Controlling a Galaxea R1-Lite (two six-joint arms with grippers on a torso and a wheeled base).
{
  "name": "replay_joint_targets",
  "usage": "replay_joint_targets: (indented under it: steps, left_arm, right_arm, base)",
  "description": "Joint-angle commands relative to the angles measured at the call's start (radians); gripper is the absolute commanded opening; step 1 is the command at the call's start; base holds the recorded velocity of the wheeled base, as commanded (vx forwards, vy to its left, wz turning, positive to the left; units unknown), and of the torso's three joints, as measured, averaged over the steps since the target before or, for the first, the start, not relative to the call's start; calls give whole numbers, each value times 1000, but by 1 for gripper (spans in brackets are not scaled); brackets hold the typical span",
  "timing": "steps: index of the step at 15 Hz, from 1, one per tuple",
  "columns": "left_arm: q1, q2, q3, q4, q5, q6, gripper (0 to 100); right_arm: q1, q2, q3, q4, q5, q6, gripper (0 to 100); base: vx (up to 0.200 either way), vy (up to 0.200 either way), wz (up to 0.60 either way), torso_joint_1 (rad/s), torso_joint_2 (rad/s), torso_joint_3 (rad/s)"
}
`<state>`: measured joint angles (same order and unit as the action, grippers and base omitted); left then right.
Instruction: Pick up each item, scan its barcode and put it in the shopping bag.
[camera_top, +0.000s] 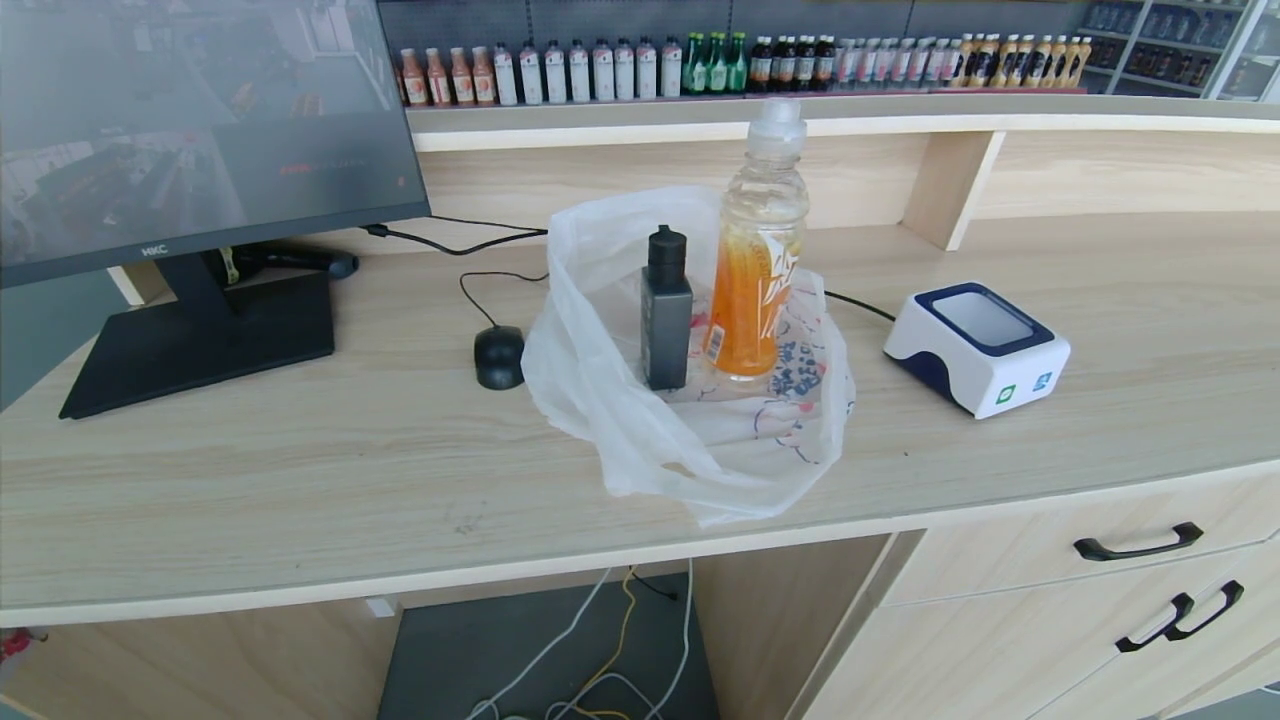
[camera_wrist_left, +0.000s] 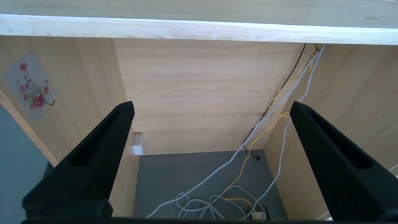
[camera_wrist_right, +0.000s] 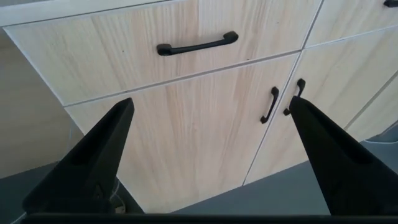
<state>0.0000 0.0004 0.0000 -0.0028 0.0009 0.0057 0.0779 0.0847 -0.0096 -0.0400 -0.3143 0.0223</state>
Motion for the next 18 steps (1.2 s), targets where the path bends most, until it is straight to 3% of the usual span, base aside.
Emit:
replay_joint_targets:
  steps: [1,4,5,6,7,9,14,18]
  left_arm:
    - [0,0,0,0,1,0,100]
    - [0,0,0,0,1,0,100]
    - [0,0,0,0,1,0,100]
    - [0,0,0,-2,1,-1,100]
    - [0,0,0,-2,1,-1,100]
    - [0,0,0,0,1,-1,100]
    - [0,0,0,0,1,-4,100]
    - [0,0,0,0,1,-1,100]
  right_arm:
    - [-10,4,-1,6,-6,2,100]
    - [-84,15,-1,9,-3,2,100]
    - [-67,-26,-1,9,9,1,100]
    - [-53,-56,0,5,69,8,100]
    - [-70,-85,7,2,204,1,100]
    - [-72,-85,8,6,265,-35,100]
    - [-72,-85,8,40,279,-35,100]
    - [-72,-85,8,40,279,-30,100]
  base:
    - [0,0,0,0,0,0]
    - [0,0,0,0,0,0]
    - [0,0,0,0,0,0]
    - [0,0,0,0,0,0]
    - [0,0,0,0,0,0]
    - [0,0,0,0,0,0]
    - [0,0,0,0,0,0]
    - [-150,0,0,11,2,4]
